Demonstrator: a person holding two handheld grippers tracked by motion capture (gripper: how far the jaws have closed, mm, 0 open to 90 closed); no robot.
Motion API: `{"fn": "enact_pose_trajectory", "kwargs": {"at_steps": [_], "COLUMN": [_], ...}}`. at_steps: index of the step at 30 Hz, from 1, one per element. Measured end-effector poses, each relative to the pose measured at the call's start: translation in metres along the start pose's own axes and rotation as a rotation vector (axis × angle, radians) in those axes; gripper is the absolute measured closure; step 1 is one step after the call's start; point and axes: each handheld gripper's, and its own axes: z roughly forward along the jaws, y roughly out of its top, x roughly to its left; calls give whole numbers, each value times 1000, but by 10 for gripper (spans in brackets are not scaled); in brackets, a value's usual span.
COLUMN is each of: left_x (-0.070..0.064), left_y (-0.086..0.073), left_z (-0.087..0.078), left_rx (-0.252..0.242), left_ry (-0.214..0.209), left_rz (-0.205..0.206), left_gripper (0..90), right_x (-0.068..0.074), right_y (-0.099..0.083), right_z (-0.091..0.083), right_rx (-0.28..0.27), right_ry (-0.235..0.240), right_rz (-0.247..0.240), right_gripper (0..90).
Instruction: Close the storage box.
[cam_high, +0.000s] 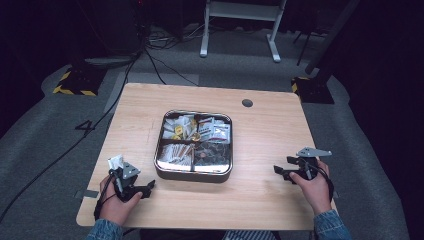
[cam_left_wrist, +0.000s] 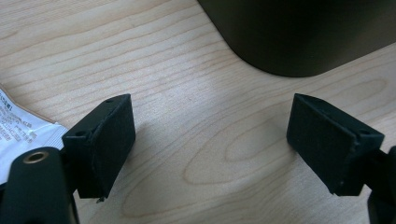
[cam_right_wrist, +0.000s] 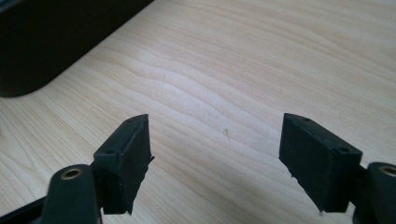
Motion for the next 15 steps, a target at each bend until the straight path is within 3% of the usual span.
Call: {"fn": "enact_pose_trajectory", "kwargs": {"at_steps": [9, 15], "left_x": [0, 0], "left_y": [0, 0], "left_z": [0, 0], "left_rx": [0, 0], "left_ry": [0, 0], "left_rz": [0, 0], "left_gripper": [159, 159], "right_x": [1, 2], "right_y": [-17, -22], "right_z": [11, 15], "right_rx": [-7, -28], "right_ry": [5, 0], "right_rz": [3, -21], "right_gripper": [217, 193]}}
